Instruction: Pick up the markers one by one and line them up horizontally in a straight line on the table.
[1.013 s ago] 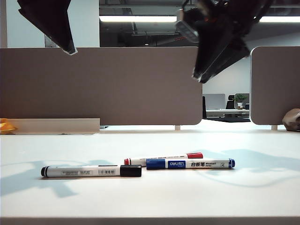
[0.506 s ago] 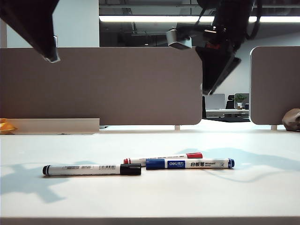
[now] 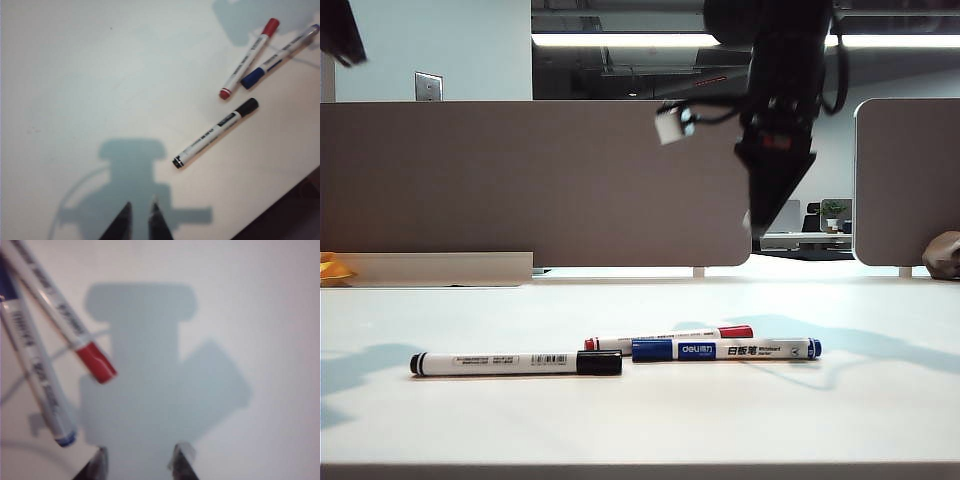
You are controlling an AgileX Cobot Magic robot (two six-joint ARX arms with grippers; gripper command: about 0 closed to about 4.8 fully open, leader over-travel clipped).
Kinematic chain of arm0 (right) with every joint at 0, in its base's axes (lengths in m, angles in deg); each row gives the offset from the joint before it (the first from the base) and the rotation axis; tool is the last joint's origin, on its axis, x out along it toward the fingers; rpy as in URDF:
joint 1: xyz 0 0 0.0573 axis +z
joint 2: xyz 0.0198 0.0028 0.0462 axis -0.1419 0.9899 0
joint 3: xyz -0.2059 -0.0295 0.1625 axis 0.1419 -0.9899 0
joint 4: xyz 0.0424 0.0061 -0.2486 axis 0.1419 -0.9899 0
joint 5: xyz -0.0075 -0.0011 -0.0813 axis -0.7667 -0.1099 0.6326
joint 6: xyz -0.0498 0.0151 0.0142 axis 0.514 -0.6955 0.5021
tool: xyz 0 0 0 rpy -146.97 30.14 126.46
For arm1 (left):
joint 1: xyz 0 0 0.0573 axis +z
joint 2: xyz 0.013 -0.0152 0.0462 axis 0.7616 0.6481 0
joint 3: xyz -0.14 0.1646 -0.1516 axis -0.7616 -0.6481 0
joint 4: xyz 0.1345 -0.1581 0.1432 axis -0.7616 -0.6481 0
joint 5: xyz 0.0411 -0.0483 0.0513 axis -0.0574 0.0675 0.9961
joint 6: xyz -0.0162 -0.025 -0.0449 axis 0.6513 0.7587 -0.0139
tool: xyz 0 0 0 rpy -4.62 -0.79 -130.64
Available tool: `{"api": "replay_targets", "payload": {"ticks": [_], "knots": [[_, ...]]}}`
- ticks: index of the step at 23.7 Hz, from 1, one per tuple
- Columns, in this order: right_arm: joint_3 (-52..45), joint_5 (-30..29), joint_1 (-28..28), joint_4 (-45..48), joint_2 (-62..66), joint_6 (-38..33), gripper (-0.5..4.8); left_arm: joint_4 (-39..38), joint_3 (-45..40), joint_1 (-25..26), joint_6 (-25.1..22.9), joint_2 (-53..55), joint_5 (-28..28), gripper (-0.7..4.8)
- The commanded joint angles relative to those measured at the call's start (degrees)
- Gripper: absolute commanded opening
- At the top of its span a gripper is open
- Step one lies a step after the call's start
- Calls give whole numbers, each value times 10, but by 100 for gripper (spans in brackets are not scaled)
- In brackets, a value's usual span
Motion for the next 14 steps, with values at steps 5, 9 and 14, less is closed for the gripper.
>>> {"api": "replay_targets", "payload": {"ticks": [5, 9, 14], "knots": [[1, -88, 5, -28, 43, 59, 180, -26, 2, 3, -2, -19, -14, 48], [1, -99, 6, -30, 53, 72, 180, -26, 2, 3, -2, -19, -14, 48], [1, -103, 10, -35, 77, 89, 180, -26, 2, 3, -3, -19, -14, 48]]}}
